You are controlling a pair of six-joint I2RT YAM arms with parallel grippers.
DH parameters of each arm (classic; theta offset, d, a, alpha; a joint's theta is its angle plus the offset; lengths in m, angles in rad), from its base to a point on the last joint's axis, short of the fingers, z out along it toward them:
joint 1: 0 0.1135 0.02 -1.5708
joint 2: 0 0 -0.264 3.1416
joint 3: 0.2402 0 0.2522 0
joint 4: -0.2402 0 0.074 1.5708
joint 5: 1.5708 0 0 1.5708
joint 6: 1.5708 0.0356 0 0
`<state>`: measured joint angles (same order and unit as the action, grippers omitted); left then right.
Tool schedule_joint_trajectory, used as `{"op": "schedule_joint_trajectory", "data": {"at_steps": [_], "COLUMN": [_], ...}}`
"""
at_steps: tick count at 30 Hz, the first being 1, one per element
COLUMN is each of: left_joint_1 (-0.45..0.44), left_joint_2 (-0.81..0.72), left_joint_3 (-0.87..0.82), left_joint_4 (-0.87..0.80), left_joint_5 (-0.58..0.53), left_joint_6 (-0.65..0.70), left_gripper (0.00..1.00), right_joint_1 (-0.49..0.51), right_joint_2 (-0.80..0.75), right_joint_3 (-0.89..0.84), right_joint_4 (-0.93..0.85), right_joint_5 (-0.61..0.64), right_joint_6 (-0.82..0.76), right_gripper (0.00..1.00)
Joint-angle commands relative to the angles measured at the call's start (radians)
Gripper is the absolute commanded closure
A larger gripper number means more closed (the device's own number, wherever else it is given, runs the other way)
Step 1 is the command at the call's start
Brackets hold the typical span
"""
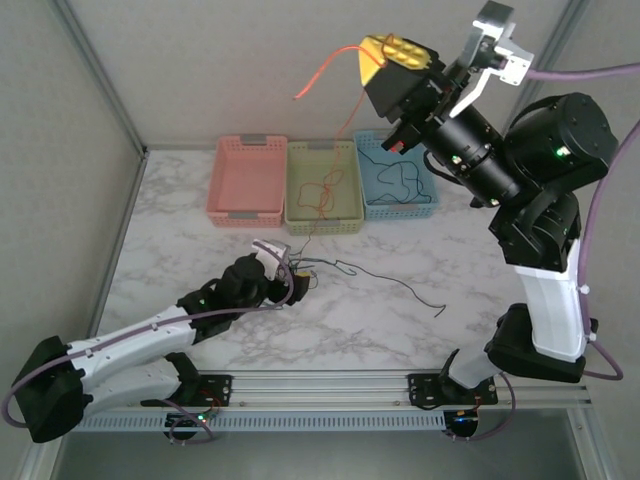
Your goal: Untangle the cables
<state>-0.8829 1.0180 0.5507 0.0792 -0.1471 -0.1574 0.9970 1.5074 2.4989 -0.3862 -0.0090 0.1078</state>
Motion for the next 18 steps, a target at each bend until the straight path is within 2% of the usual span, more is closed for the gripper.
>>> {"op": "schedule_joint_trajectory", "data": {"at_steps": [1,4,6,10,14,17,18], "left_joint_1": [-0.006,-0.005,-0.006,-0.005,-0.006,-0.007,-0.007], "left_joint_2": [0.034,0.091,0.133,0.171,0.134,0.068,0.040], "left_joint_3": [0.084,0.136,0.189,0.259,0.221,0.163,0.147], "left_joint_4": [0.107,0.152,0.141,0.117,0.136,0.149,0.145], "left_joint_5": [0.048,0.111,0.149,0.103,0.117,0.122,0.121], "left_joint_6": [0.139,0.223,0.258,0.281,0.252,0.220,0.212], "left_gripper": [0.07,0.08,0.12,0.30,0.49,0.59,0.67], "right_joint_1": [-0.006,-0.005,-0.005,-0.005,-0.006,-0.006,-0.006], "right_joint_2": [-0.004,-0.006,-0.006,-0.017,-0.046,-0.060,-0.063], "right_joint_3": [-0.018,-0.023,-0.023,-0.032,-0.086,-0.114,-0.121], "right_joint_4": [0.024,0.014,0.004,-0.017,0.001,0.010,0.014], "right_joint_5": [-0.019,-0.025,-0.028,-0.018,0.008,0.024,0.033], "right_joint_6": [0.040,0.053,0.059,0.048,0.025,0.010,0.002], "right_gripper": [1.00,1.00,1.00,1.00,1.00,1.00,1.00]}}
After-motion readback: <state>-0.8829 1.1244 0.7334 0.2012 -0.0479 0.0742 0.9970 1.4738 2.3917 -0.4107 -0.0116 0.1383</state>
